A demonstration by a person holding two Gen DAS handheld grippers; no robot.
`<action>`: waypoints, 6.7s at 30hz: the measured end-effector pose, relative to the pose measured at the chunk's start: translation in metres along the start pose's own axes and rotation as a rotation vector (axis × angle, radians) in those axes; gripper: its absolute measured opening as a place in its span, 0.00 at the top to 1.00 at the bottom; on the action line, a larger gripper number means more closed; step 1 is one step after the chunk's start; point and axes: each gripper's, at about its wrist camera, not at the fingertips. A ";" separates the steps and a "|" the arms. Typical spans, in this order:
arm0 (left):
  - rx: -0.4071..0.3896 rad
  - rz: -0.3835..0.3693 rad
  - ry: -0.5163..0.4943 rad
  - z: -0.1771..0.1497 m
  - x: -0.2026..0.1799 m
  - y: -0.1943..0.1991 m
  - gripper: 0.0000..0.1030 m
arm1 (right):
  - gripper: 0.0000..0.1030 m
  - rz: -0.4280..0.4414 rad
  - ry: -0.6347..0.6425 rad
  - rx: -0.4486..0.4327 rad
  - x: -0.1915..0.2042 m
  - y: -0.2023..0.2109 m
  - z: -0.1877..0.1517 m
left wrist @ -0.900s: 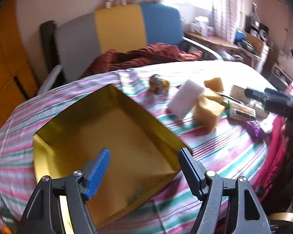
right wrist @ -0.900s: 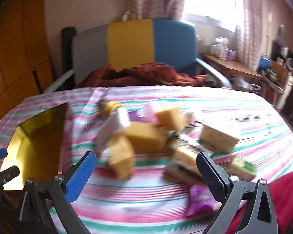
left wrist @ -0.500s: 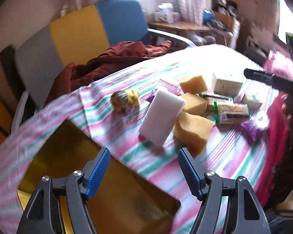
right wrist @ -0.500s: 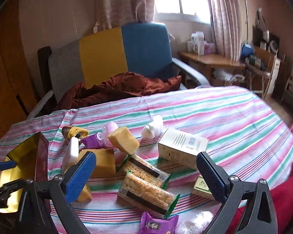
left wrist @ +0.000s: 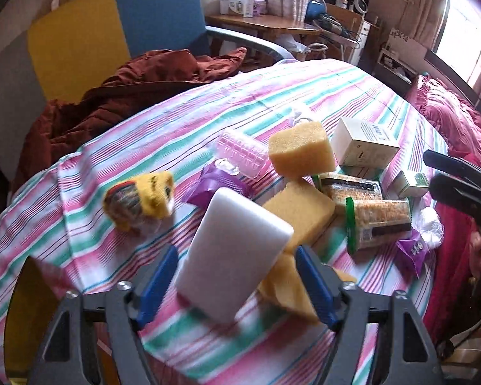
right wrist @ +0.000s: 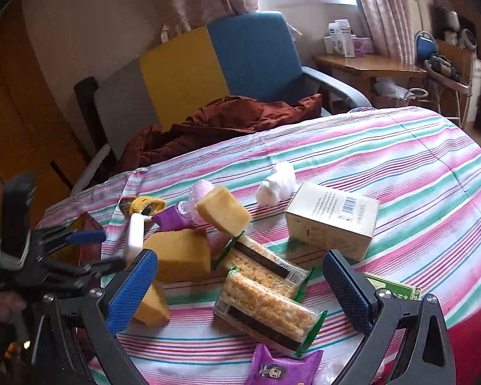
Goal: Organize objects
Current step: 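Grasp the white block with the left gripper while the right gripper grasps a yellow sponge, then carry the white block and yellow sponge over the gold tray and open both grippers, then move both grippers back from the tray toward the items on the table, then grasp the white plastic bag bundle with the right gripper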
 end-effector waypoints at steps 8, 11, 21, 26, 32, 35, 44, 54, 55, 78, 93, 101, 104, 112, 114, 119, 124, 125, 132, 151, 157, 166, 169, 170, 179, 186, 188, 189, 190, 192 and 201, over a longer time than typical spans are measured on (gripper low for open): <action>0.010 -0.115 0.054 0.006 0.008 -0.023 0.33 | 0.00 0.021 0.036 0.027 0.007 -0.004 -0.004; -0.016 -0.141 0.067 0.000 0.008 -0.017 0.39 | 0.00 0.031 0.059 0.038 0.013 -0.004 -0.006; -0.126 -0.138 0.152 -0.021 0.017 0.034 0.40 | 0.00 0.114 0.274 0.109 0.058 -0.010 -0.033; -0.127 -0.210 0.185 -0.027 0.015 0.040 0.39 | 0.07 0.138 0.338 0.196 0.077 -0.026 -0.044; -0.109 -0.209 0.185 -0.031 0.001 0.038 0.40 | 0.16 0.162 0.400 0.293 0.088 -0.043 -0.059; -0.113 -0.194 0.155 -0.033 -0.010 0.042 0.40 | 0.38 0.138 0.407 0.317 0.086 -0.050 -0.063; -0.189 -0.176 0.280 -0.048 0.005 0.078 0.40 | 0.45 0.167 0.413 0.349 0.087 -0.054 -0.066; -0.263 -0.020 0.378 -0.119 0.021 0.149 0.39 | 0.13 0.110 0.424 0.332 0.107 -0.066 -0.062; -0.263 -0.010 0.394 -0.130 0.025 0.155 0.39 | 0.13 0.090 0.437 0.335 0.112 -0.071 -0.063; -0.159 0.337 0.797 -0.298 0.080 0.199 0.22 | 0.52 0.228 0.555 0.227 0.231 -0.012 -0.061; -0.169 0.722 0.657 -0.281 0.045 0.227 0.21 | 0.18 0.379 0.472 0.345 0.278 -0.024 -0.132; -0.144 0.746 0.610 -0.268 0.023 0.214 0.21 | 0.16 0.319 0.550 0.215 0.273 -0.002 -0.144; -0.144 0.761 0.580 -0.264 0.015 0.213 0.21 | 0.16 0.309 0.555 0.194 0.268 0.002 -0.145; -0.133 0.777 0.518 -0.251 0.001 0.208 0.21 | 0.15 0.289 0.512 0.170 0.247 0.006 -0.138; -0.129 0.776 0.505 -0.248 -0.001 0.207 0.21 | 0.15 0.280 0.497 0.164 0.241 0.007 -0.135; -0.121 0.765 0.460 -0.239 -0.007 0.200 0.21 | 0.15 0.244 0.458 0.153 0.217 0.008 -0.125; -0.122 0.753 0.415 -0.227 -0.015 0.195 0.21 | 0.15 0.181 0.418 0.143 0.187 0.009 -0.112; -0.120 0.751 0.406 -0.225 -0.016 0.194 0.21 | 0.15 0.168 0.410 0.142 0.182 0.009 -0.109; -0.117 0.716 0.342 -0.209 -0.027 0.183 0.21 | 0.13 0.065 0.327 0.115 0.125 0.018 -0.079; -0.107 0.228 0.117 -0.119 -0.094 0.109 0.21 | 0.10 -0.225 0.107 0.032 -0.023 0.073 -0.010; -0.078 -0.028 0.072 -0.080 -0.130 0.068 0.28 | 0.09 -0.272 0.066 0.038 -0.052 0.080 -0.006; -0.072 -0.120 -0.002 -0.022 -0.175 0.013 0.29 | 0.09 -0.298 0.047 0.062 -0.075 0.080 -0.007; -0.089 -0.108 -0.146 -0.016 -0.193 0.004 0.29 | 0.09 -0.304 0.053 0.081 -0.084 0.081 -0.005; -0.083 -0.116 -0.191 -0.015 -0.197 -0.001 0.29 | 0.09 -0.299 0.060 0.092 -0.086 0.082 -0.004; -0.040 -0.119 -0.510 -0.006 -0.212 -0.038 0.28 | 0.09 -0.222 0.240 0.291 -0.089 0.066 -0.008; -0.024 -0.209 -0.441 -0.015 -0.207 -0.040 0.76 | 0.09 -0.188 0.362 0.422 -0.079 0.049 -0.013; -0.023 -0.221 -0.413 -0.023 -0.202 -0.035 0.79 | 0.09 -0.163 0.414 0.474 -0.072 0.043 -0.018; -0.022 -0.223 -0.400 -0.029 -0.200 -0.032 0.79 | 0.09 -0.152 0.455 0.506 -0.066 0.038 -0.022; -0.023 -0.229 -0.380 -0.036 -0.196 -0.027 0.79 | 0.09 -0.150 0.487 0.531 -0.060 0.034 -0.026; -0.021 -0.236 -0.337 -0.048 -0.188 -0.020 0.79 | 0.09 -0.157 0.534 0.572 -0.053 0.023 -0.032; -0.012 -0.375 -0.033 -0.042 -0.148 -0.011 0.60 | 0.17 -0.210 0.616 0.747 -0.047 -0.028 -0.049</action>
Point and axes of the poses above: each gripper's, at about its wrist camera, not at the fingertips, and y roughly against the way its jaws point, x to its left, z to its top, and after that the axes turned 8 degrees about -y, right-handed
